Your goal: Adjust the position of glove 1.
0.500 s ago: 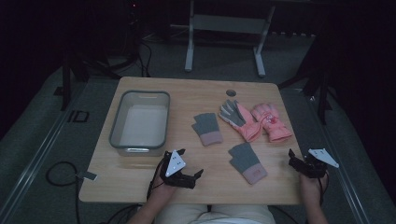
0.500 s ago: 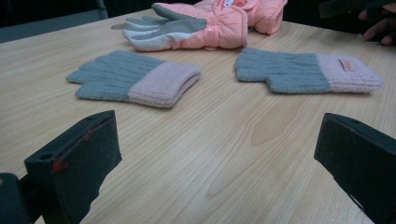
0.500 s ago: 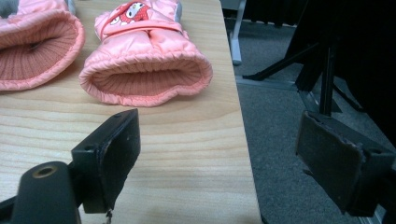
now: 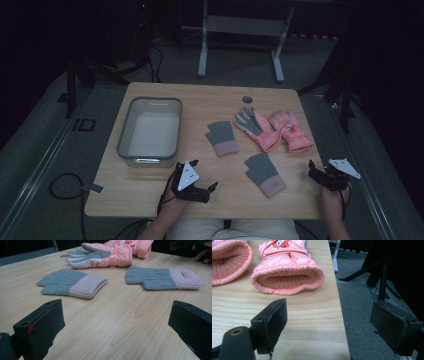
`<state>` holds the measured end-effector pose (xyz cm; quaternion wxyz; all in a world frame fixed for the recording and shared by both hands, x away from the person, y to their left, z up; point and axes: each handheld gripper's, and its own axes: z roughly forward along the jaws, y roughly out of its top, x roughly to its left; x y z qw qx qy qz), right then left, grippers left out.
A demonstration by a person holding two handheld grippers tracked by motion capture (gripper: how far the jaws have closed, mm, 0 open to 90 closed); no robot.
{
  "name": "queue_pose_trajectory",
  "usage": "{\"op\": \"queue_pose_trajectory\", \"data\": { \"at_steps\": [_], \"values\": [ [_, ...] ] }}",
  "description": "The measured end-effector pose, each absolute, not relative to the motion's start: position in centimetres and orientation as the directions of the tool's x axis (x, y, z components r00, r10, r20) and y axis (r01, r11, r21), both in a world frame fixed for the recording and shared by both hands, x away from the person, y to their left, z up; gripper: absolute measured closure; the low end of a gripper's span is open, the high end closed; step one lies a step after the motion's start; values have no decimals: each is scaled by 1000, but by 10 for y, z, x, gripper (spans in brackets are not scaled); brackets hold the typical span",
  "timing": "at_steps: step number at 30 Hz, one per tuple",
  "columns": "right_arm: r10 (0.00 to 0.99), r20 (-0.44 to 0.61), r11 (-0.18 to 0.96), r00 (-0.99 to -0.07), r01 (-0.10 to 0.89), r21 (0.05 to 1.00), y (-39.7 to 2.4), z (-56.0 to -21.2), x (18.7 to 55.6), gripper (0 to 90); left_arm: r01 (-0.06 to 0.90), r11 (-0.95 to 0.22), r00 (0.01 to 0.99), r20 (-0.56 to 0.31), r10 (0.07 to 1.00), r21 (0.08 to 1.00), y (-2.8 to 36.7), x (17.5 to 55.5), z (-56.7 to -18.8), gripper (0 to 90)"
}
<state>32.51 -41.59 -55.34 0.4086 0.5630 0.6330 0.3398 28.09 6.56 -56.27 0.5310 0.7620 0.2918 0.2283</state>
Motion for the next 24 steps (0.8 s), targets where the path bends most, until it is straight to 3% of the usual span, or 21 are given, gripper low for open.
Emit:
{"op": "queue_pose_trajectory", "data": {
  "at_steps": [11, 24],
  "values": [
    [990, -136, 141, -46, 475, 869, -414, -551, 327, 134, 207, -270, 724, 39, 689, 940, 66, 281, -563, 0],
    [992, -99, 126, -79, 515, 848, -400, -496, 337, 123, 209, -268, 719, 38, 694, 941, 65, 281, -563, 0]
  ]
}}
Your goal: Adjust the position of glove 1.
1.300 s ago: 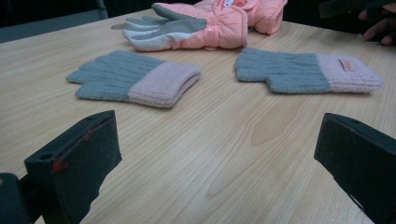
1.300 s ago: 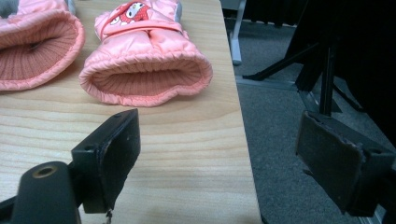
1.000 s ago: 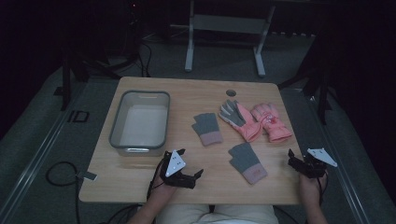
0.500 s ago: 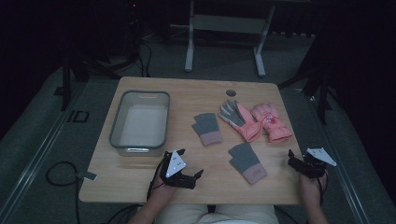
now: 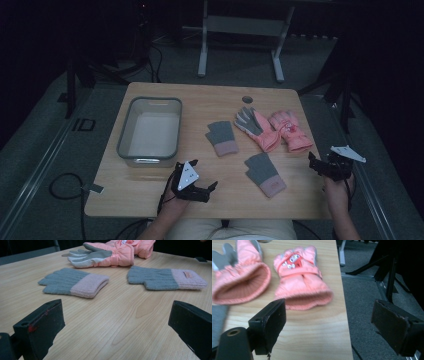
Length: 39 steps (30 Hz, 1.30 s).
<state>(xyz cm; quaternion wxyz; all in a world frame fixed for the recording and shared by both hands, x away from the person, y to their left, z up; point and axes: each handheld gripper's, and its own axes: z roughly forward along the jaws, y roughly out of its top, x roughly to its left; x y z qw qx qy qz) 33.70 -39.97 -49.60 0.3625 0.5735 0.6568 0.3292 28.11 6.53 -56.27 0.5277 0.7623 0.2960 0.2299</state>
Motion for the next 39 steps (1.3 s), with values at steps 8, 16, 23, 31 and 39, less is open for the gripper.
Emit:
{"op": "queue_pose_trajectory", "data": {
  "at_steps": [8, 16, 23, 31, 39],
  "values": [
    [985, -108, 161, -133, 494, 854, -387, -471, 346, 143, 209, -268, 719, 38, 694, 941, 65, 281, -563, 0],
    [980, -83, 162, -181, 483, 860, -365, -445, 362, 142, 211, -268, 720, 35, 693, 940, 66, 281, -563, 0],
    [964, -21, 145, -264, 462, 875, -339, -429, 374, 118, 211, -271, 721, 38, 692, 939, 66, 282, -563, 0],
    [938, -10, 175, -346, 449, 876, -305, -420, 386, 113, 213, -271, 721, 37, 692, 939, 65, 282, -563, 0],
    [914, -16, 217, -404, 457, 863, -272, -422, 401, 146, 212, -270, 722, 36, 691, 939, 65, 282, -563, 0]
  ]
}}
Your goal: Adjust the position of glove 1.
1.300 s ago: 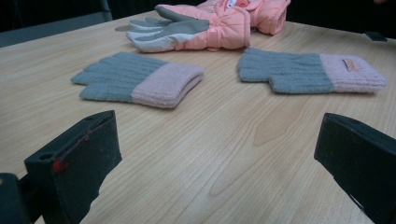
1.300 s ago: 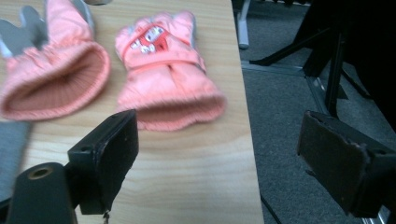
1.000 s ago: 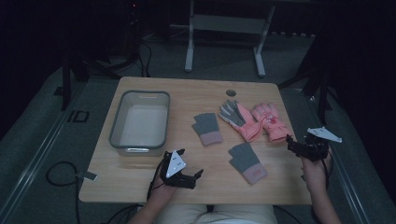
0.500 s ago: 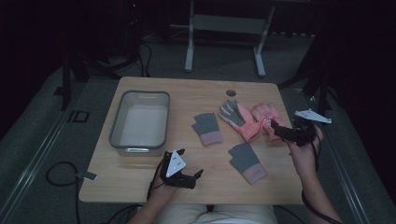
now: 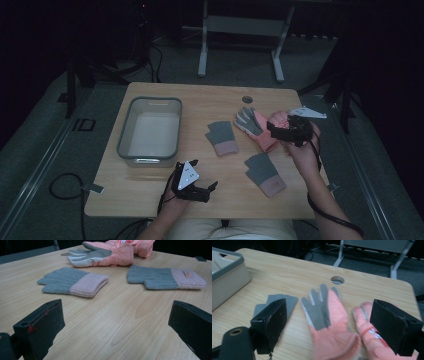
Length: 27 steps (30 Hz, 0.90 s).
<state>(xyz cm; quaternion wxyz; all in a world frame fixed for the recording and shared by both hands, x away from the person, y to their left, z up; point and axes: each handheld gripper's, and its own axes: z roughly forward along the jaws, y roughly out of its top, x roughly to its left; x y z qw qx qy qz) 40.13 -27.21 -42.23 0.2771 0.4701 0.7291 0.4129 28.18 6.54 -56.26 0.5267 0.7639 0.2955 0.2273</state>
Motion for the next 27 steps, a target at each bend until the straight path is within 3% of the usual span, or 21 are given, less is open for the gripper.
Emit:
{"op": "queue_pose_trajectory", "data": {
  "at_steps": [11, 27],
  "values": [
    [850, -51, 313, -524, 425, 850, -226, -432, 417, 269, 211, -271, 722, 37, 691, 939, 66, 282, -563, 0],
    [762, -43, 414, -646, 435, 799, -170, -462, 447, 362, 201, -276, 723, 48, 690, 940, 65, 281, -563, 0]
  ]
}}
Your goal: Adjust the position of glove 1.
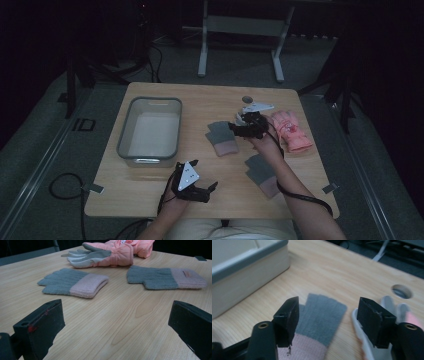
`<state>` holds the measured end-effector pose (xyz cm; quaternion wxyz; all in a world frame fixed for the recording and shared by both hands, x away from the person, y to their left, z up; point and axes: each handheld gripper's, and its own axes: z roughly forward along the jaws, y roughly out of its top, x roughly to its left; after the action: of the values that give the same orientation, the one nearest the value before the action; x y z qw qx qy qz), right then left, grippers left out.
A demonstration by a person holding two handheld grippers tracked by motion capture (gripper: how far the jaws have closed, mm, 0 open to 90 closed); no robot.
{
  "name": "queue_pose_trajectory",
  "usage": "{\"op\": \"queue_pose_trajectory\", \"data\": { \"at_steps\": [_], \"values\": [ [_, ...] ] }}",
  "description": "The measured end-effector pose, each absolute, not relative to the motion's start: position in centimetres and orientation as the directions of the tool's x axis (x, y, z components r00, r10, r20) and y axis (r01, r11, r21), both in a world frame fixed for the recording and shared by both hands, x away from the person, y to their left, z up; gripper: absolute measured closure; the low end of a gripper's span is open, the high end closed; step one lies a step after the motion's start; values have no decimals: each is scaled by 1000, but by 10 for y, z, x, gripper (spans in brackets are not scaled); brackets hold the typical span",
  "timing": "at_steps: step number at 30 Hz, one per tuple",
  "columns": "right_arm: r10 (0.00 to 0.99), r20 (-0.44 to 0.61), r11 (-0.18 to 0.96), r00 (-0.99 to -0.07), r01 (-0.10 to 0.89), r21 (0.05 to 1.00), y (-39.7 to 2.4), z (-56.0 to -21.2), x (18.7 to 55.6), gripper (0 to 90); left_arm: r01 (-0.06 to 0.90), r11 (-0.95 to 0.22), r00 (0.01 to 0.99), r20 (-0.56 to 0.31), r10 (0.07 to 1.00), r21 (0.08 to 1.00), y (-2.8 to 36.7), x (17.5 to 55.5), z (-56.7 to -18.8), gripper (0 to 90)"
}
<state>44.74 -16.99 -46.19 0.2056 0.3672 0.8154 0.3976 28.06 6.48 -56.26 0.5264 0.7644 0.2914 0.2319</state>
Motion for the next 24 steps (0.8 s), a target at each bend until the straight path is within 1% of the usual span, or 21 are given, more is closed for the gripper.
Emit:
{"op": "queue_pose_trajectory", "data": {
  "at_steps": [1, 3, 5, 6, 7, 8, 9, 11, 14, 18, 20, 22, 24],
  "values": [
    [759, -48, 425, -649, 438, 792, -167, -466, 450, 382, 200, -278, 723, 50, 689, 939, 65, 281, -563, 0],
    [749, -23, 426, -663, 454, 782, -161, -474, 456, 418, 201, -273, 723, 46, 689, 941, 65, 281, -563, 0],
    [747, -29, 438, -664, 459, 773, -156, -481, 460, 452, 201, -276, 724, 47, 688, 940, 65, 281, -563, 0],
    [743, -11, 436, -669, 472, 766, -154, -485, 462, 466, 201, -276, 725, 46, 687, 940, 65, 281, -563, 0],
    [741, -5, 439, -672, 479, 760, -151, -489, 465, 486, 202, -276, 726, 46, 686, 940, 65, 281, -563, 0],
    [742, -17, 452, -670, 482, 750, -149, -494, 466, 528, 201, -278, 727, 47, 685, 939, 65, 281, -563, 0],
    [741, -18, 467, -672, 495, 733, -146, -499, 469, 543, 202, -278, 726, 47, 687, 939, 65, 281, -563, 0],
    [728, -4, 487, -686, 514, 706, -142, -508, 474, 562, 202, -278, 724, 49, 688, 939, 65, 281, -563, 0],
    [704, -21, 535, -709, 511, 673, -136, -519, 482, 589, 200, -277, 726, 48, 686, 940, 64, 280, -563, 0],
    [704, -47, 556, -708, 509, 657, -135, -527, 492, 601, 202, -273, 728, 42, 685, 941, 65, 281, -563, 0],
    [699, -39, 561, -714, 513, 650, -135, -530, 496, 605, 201, -271, 728, 42, 684, 941, 65, 281, -563, 0],
    [693, -61, 584, -719, 509, 633, -134, -535, 499, 595, 200, -272, 728, 43, 684, 941, 65, 281, -563, 0],
    [689, -58, 594, -722, 517, 617, -133, -541, 500, 591, 202, -271, 728, 41, 684, 941, 66, 281, -563, 0]
  ]
}}
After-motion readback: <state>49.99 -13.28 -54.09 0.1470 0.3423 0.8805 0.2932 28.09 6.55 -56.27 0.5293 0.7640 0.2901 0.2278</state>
